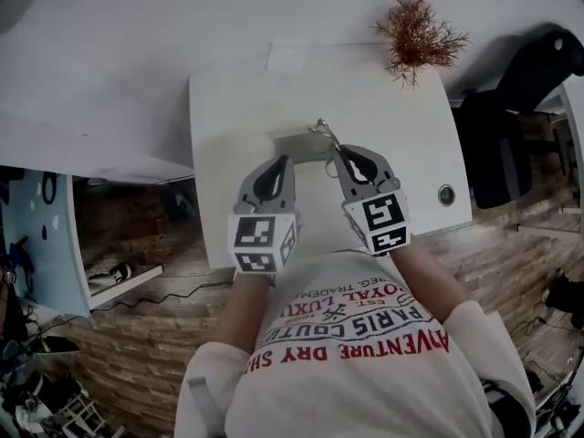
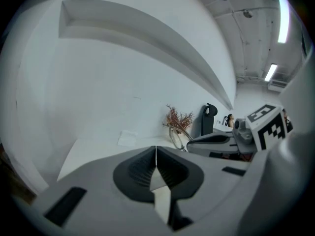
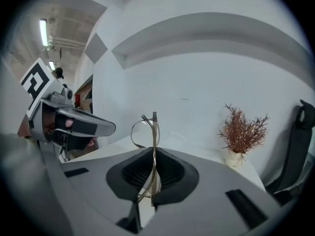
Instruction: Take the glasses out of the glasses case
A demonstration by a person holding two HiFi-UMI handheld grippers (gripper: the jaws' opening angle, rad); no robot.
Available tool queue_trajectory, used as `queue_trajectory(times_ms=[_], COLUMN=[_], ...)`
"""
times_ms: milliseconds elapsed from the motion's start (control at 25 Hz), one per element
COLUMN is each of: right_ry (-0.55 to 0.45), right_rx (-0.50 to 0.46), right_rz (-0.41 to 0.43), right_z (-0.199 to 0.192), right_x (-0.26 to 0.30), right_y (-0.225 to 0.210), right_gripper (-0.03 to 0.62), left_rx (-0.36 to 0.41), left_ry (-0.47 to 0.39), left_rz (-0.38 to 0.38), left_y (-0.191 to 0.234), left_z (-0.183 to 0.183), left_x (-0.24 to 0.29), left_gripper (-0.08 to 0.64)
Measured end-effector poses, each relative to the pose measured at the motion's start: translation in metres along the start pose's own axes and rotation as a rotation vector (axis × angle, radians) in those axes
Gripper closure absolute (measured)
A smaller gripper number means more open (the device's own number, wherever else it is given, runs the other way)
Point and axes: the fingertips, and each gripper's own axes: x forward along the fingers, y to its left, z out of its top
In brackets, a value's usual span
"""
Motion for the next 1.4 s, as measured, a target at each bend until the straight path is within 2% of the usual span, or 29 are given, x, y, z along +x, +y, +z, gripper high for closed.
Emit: queue_trajectory(times_ms=[240, 440, 880, 1400], right_ry=[-0.033, -0.054, -0.047, -0.018], right_rx=[0.11, 0.166, 0.211, 0.224], right_rz=[-0.068, -0.065, -0.044, -0.018], right_z=[0.002, 0.0, -0.004, -0.008], right_x=[-0.018, -0.026, -0.024, -0.015], right_y=[-0.011, -0.01, 0.002, 0.004], right_gripper=[0.566, 0.566, 0.566, 0.566], left_rx=[0.016, 0.023, 0.012, -0.015], left_ry=[-0.012, -0.015, -0.018, -0.002], left_rz=[-0.019, -0.014, 0.025, 0.026], left_y=[-0.012, -0.017, -0.007, -0.002], left_z=[0.001, -0.001, -0.006, -0.014], left_x=[-0.008, -0.016, -0.029, -0.024], left_gripper=[0.551, 0.551, 0.551, 0.551])
